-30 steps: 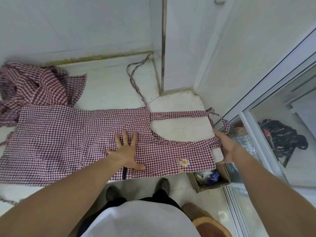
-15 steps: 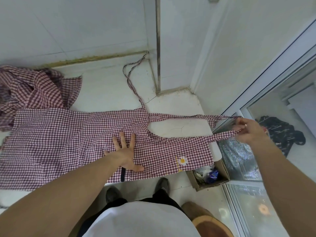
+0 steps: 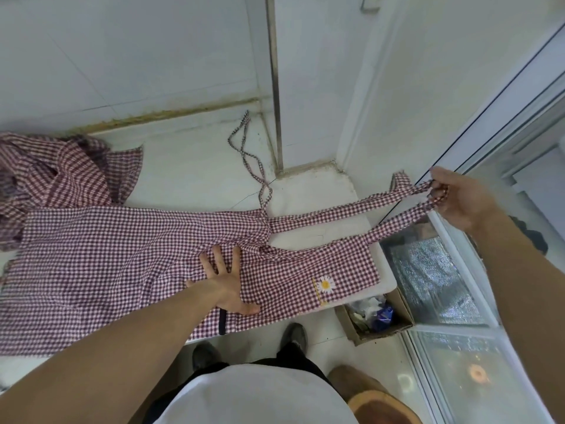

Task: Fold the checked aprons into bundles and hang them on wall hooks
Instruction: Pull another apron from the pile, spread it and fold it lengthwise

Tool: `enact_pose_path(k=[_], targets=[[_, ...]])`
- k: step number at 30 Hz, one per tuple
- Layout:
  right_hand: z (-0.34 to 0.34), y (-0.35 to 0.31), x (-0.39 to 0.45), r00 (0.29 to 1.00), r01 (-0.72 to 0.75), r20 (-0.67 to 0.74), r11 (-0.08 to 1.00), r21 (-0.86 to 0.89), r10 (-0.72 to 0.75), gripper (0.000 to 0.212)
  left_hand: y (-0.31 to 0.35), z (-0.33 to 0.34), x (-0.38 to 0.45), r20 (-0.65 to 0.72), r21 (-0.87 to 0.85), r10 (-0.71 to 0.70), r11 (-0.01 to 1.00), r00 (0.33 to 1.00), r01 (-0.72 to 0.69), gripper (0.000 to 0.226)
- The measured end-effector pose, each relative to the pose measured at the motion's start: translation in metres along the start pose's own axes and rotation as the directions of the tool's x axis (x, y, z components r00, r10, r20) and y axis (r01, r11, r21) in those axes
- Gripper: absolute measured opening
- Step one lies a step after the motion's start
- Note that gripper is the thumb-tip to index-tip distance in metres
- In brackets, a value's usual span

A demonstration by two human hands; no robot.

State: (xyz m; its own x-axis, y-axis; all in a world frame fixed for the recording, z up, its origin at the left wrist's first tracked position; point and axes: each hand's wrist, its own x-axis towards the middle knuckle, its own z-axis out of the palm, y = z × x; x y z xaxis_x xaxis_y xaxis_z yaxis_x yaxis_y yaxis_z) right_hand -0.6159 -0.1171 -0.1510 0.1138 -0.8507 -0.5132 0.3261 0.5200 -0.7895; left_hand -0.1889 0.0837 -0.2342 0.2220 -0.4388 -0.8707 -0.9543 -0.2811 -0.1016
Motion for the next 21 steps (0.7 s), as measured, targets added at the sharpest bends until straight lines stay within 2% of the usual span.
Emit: enact_pose_path(k=[2,4,6,7,8,9,10,11,14,16,19,21], targets=[[0.007,0.005,0.003,0.999,0.030,-0.029,0.990,-0.138,-0.034,0.022,0.002,-0.002,-0.007,-0.009,-0.007,0.013,1.000,1.000,-0.013,0.157],[0.011,0.007,0.003,1.000,0.026,-0.010,0.977,-0.211,-0.028,0.042,0.005,-0.007,-0.015,-0.065,-0.038,0.023,0.999,0.998,-0.026,0.152],[0.014,0.008,0.002,1.000,0.022,0.027,0.963,-0.268,-0.015,0.066,0.005,-0.018,-0.020,-0.286,-0.101,0.040,0.992,0.958,-0.071,0.127],[0.015,0.009,0.003,0.999,0.025,0.038,0.955,-0.296,-0.014,0.072,0.003,-0.024,-0.020,-0.459,-0.140,0.056,0.981,0.887,-0.134,0.105],[0.018,0.009,0.002,0.999,0.030,0.046,0.945,-0.324,-0.016,0.070,0.001,-0.031,-0.019,-0.622,-0.150,0.069,0.967,0.780,-0.206,0.084],[0.022,0.008,0.002,0.999,0.029,0.049,0.937,-0.349,-0.013,0.062,-0.002,-0.038,-0.015,-0.730,-0.124,0.089,0.958,0.678,-0.259,0.070],[0.026,0.008,0.003,0.999,0.028,0.052,0.928,-0.372,-0.009,0.052,-0.006,-0.046,-0.012,-0.772,-0.084,0.120,0.954,0.625,-0.286,0.065],[0.030,0.009,0.004,0.999,0.024,0.043,0.916,-0.400,-0.007,0.043,-0.009,-0.052,-0.006,-0.757,-0.052,0.159,0.952,0.634,-0.301,0.067],[0.036,0.014,0.009,0.999,0.019,-0.016,0.866,-0.500,-0.032,0.029,-0.021,-0.065,0.011,-0.535,-0.007,0.260,0.950,0.804,-0.312,0.083],[0.038,0.015,0.011,0.998,0.003,-0.057,0.853,-0.522,-0.038,0.023,-0.024,-0.069,0.022,-0.417,-0.016,0.272,0.952,0.867,-0.306,0.078],[0.040,0.013,0.014,0.987,-0.022,-0.148,0.881,-0.473,-0.055,0.014,-0.020,-0.076,0.030,-0.368,-0.069,0.190,0.970,0.910,-0.231,0.071],[0.037,0.013,0.020,0.962,-0.054,-0.271,0.946,-0.318,-0.036,0.009,-0.018,-0.081,0.036,-0.356,-0.148,0.085,0.978,0.931,-0.146,0.072]])
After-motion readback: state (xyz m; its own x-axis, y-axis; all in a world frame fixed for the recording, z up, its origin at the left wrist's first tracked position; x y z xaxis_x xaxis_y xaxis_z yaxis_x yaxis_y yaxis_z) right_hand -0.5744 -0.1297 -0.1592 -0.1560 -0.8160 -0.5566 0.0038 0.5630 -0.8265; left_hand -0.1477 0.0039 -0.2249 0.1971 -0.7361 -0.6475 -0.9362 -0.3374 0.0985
